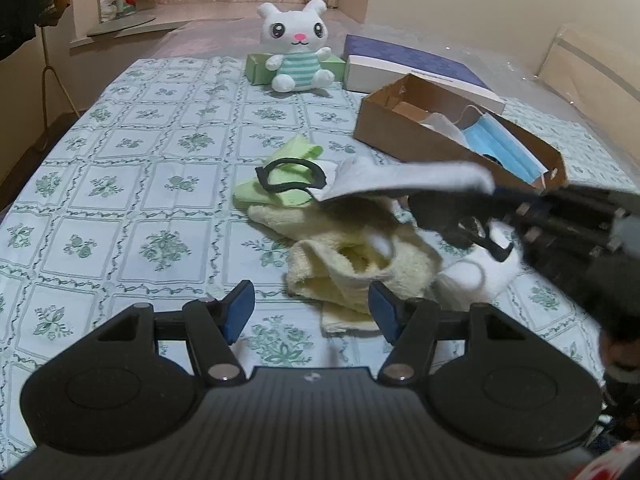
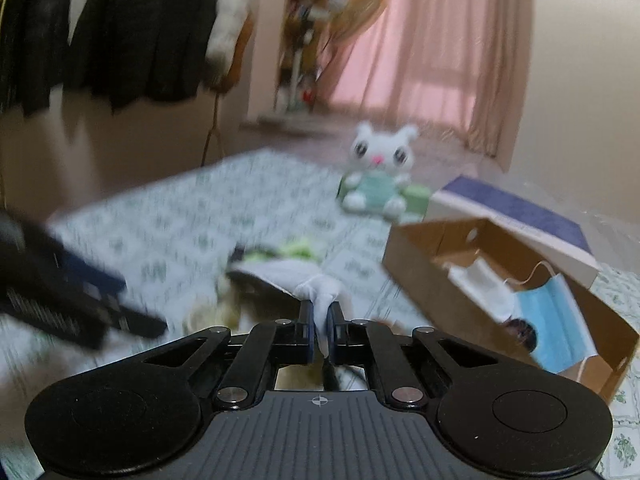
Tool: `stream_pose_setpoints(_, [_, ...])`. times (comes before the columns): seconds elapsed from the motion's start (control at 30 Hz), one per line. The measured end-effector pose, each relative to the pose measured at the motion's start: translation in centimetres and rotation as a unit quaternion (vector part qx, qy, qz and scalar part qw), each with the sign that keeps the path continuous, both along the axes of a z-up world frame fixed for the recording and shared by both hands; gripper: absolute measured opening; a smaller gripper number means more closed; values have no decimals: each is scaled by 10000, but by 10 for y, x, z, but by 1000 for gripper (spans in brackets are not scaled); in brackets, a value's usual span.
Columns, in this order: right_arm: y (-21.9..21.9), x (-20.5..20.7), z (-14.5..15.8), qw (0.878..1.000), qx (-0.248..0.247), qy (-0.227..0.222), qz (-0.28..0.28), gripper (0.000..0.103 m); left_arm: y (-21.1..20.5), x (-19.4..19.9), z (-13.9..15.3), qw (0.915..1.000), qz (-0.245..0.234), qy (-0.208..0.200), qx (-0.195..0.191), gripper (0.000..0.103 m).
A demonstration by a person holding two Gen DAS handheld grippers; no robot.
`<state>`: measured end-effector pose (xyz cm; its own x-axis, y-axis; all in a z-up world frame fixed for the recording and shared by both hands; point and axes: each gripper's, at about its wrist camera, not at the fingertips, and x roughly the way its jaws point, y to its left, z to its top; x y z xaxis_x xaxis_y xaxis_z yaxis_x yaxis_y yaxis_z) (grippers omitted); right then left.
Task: Organize soft objects
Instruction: 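Grasp the white eye mask with the right gripper while the left gripper grasps the green cloth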
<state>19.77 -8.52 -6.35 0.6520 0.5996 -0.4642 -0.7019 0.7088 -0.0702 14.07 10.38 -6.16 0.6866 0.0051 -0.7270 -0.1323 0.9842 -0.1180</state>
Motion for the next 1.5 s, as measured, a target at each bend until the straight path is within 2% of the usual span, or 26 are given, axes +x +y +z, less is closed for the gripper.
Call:
stream_pose_setpoints(0.23, [-43,-7,45,9954,874,13,-399,6,-9,3,1,9999,-125,-28,-46,61])
stream_pose_setpoints(0.37, [-66,-5,58,9925,999,49,-697,6,-6,7,3,9999,-137,-45,-24,61])
stream_pose_setpoints(0.53, [-80,7,65,9894,1111,89,-929,6,2,26,8,9996,-184,-127,198,61])
stream_pose_setpoints(0.93, [-60,52,68,9849,1516,172,-820,6,27,104,-14,9994,-279,39,220,60])
stream_pose_setpoints(1.03, [-49,66,66,9846,1549,176,-788,6,32,122,-20,9995,-280,81,137,60])
stream_pose_setpoints(1.2, [-34,84,58,9859,1507,234,-696,6,36,151,-34,9992,-261,193,216,60])
stream_pose_setpoints(1.37, [-23,94,46,9873,1418,365,-623,6,42,169,-45,9993,-164,313,145,54])
stream_pose_setpoints(1.4, [-22,95,44,9874,1407,393,-612,6,44,171,-47,9993,-146,326,113,50])
stream_pose_setpoints(1.43, [-21,96,43,9874,1399,416,-605,6,44,172,-49,9993,-134,329,82,45])
stream_pose_setpoints(1.5, [-20,96,42,9873,1398,460,-604,6,46,174,-51,9993,-127,338,-14,22])
